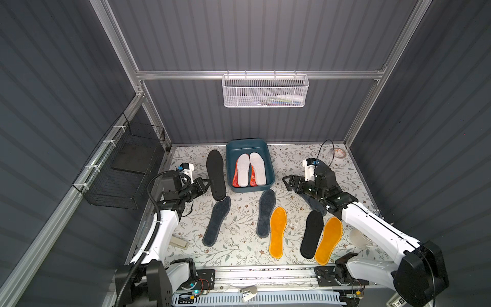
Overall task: Put the insoles into the storage box
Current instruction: Pick up the insole from the center of the board.
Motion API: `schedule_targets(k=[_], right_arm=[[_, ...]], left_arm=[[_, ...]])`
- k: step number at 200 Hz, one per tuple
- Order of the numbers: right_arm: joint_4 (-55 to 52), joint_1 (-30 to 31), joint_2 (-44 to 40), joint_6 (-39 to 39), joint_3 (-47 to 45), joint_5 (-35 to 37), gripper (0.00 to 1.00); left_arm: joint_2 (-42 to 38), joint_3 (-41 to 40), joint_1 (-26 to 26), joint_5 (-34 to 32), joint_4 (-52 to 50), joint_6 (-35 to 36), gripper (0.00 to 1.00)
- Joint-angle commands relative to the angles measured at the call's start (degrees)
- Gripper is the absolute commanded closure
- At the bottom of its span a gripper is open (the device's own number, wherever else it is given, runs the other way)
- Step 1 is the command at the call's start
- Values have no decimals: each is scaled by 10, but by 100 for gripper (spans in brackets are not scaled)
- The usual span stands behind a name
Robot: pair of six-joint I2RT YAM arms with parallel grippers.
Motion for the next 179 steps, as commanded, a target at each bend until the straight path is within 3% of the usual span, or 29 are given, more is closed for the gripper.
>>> schedule_targets(k=[1,52,85,118,179], right_arm=[[26,0,11,11,22,-63,1],[101,4,8,48,12,-166,1],[136,22,15,66,16,-185,3],[145,46,34,70,33,-186,6],[177,80,81,82,55,-200,29]], left_arm=[[-17,-4,-22,45,40,7,100],[4,-12,-96,10,106,-36,100],[55,-26,-153,3,206,-91,100],[88,-14,-203,-22,228,-95,100],[123,-5,-243,-30,266,-110,100]])
